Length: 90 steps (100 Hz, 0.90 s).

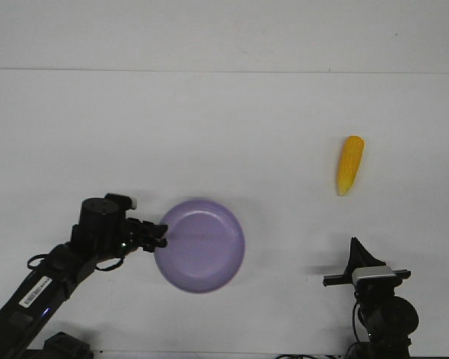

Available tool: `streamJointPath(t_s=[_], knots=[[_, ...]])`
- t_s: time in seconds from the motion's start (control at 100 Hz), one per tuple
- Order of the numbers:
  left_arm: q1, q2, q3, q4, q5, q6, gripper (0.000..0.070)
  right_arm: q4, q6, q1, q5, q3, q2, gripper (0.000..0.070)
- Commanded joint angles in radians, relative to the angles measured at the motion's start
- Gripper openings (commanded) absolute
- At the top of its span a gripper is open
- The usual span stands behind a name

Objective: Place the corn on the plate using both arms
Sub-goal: 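Drag the plate with the left gripper toward the table center, nearer the robot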

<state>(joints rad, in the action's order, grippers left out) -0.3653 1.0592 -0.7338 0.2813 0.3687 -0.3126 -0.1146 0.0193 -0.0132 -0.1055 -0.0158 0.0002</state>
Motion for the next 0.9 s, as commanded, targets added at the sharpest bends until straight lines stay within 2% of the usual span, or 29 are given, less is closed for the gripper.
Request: streamJointPath(t_s=[0.0,0.17,0.54,0.58,0.61,0.71,0.75,0.79,0.89], knots=[[-0.051,0.024,0.026,-0.066,-0.019,-0.076,0.0005,0.010,0.003,0.001,0.000,0.003,0.001,0.0014],[-0.154,0.113,0.077,-0.128,-0.115,-0.081,0.0005,0.010,0.003,0.001,0.000,0.003,0.001,0.0015],[-0.205,0.258,0.077,-0.201,-0.174,-0.081,0.0010,0.010,0.003,0.001,0.000,0.003,0.001,0.0014],[-0.206,0.258,0.077,-0.201,-0.179,-0.081,0.0036,0.010,0.003,0.001,0.000,0.003,0.001,0.0014],[-0.206,0.257,0.077,-0.201,-0.178,-0.081,0.0090,0.010,0.003,0.001,0.000,0.003,0.001,0.0014],[-0.206,0.257,0.077,-0.201,-0.184,-0.081,0.0389,0.010,0.003,0.001,0.000,0.003,0.001,0.0014],[-0.206,0.257,0.077,-0.201,-0.190,-0.081,0.0473,0.010,0.003,0.001,0.000,0.003,0.001,0.0014],[-0.206,0.257,0.077,-0.201,-0.197,-0.081,0.0508,0.010,0.003,0.001,0.000,0.003,0.001,0.0014],[-0.205,0.251,0.077,-0.208,-0.212,-0.072,0.0507,0.010,0.003,0.001,0.000,0.003,0.001,0.0014]])
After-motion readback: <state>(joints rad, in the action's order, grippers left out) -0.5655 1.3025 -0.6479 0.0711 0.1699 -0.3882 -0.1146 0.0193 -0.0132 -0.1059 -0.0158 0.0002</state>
